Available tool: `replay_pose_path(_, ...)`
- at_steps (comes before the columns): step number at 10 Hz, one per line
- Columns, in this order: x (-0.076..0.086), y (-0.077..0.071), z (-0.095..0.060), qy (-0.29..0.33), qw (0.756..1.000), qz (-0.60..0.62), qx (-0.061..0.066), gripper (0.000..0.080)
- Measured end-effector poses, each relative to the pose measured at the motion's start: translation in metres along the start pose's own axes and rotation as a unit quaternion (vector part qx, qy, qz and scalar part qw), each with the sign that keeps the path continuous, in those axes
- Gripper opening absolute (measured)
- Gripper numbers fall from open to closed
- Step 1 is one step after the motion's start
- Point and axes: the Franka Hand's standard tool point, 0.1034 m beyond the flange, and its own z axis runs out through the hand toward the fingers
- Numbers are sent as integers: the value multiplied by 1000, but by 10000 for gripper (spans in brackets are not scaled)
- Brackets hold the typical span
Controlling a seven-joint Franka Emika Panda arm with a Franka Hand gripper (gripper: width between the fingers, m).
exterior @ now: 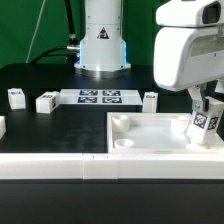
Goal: Assemble one leg
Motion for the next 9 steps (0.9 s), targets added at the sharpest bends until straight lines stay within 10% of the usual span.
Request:
replay_pose_path(5,-4,9,-1,28,982,185,29,298)
replay_pose_path(9,-7,16,-1,72,913,399,46,298)
